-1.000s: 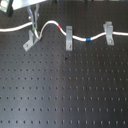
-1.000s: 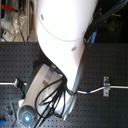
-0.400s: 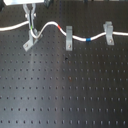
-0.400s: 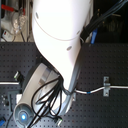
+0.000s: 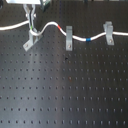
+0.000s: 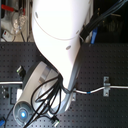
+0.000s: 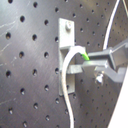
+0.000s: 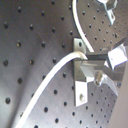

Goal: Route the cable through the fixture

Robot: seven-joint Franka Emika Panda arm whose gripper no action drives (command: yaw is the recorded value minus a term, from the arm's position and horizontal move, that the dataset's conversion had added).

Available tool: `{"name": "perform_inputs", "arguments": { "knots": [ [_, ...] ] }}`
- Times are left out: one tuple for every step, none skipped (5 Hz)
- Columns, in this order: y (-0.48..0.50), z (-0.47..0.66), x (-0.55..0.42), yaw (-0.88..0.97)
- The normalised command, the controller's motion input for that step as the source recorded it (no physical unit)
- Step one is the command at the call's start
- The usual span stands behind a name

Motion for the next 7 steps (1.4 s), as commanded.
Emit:
{"name": "perform_inputs", "arguments": {
  "knots": [
    [-0.046, -0.05, -0.278, 0.29],
    [-0.049, -0.06, -0.247, 0.27],
    [-0.073, -0.05, -0.242, 0.21],
    [-0.091, -0.05, -0.308, 0.17],
    [-0.101, -0.08, -0.330, 0.16],
    [-0.058, -0.08, -0.329, 0.21],
    [-0.048, -0.08, -0.334, 0.21]
  ]
}}
